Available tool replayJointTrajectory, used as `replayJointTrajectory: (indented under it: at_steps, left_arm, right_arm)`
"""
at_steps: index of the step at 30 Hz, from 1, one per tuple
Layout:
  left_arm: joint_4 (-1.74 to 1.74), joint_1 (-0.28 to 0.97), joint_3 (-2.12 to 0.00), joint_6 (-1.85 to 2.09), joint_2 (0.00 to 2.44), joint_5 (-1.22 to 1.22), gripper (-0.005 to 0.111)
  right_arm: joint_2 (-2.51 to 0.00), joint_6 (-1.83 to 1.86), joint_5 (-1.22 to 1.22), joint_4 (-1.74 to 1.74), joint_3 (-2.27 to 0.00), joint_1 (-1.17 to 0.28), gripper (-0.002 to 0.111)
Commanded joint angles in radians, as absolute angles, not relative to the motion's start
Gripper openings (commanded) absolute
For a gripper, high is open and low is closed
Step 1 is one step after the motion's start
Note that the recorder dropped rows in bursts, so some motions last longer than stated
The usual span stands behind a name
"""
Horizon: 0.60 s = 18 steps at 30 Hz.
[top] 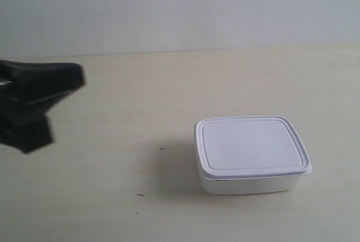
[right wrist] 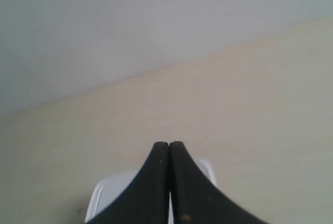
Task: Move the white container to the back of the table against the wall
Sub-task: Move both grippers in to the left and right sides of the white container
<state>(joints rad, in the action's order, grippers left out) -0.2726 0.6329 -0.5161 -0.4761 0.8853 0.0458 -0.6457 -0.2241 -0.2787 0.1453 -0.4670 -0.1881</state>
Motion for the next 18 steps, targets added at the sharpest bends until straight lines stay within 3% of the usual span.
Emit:
replayJointTrajectory:
  at_steps: [1, 10, 18]
  left_arm:
    - [-0.271, 0.753, -0.646, -0.486, 1.142, -0.035, 0.0]
    - [-0.271, 0.814, -0.677, -0.653, 1.486, 0.056, 0.0]
    - [-0.271, 0.917, -0.707, -0.753, 1.638, 0.166, 0.0]
  right_arm:
    - [-0.841, -0.096, -0.5, 0.232, -0.594, -0.311, 0.0]
    - [-1.117, -0.088, -0.631, 0.232, -0.616, -0.378, 0.0]
    - [-1.215, -0.085, -0.679, 0.237, -0.589, -0.378, 0.0]
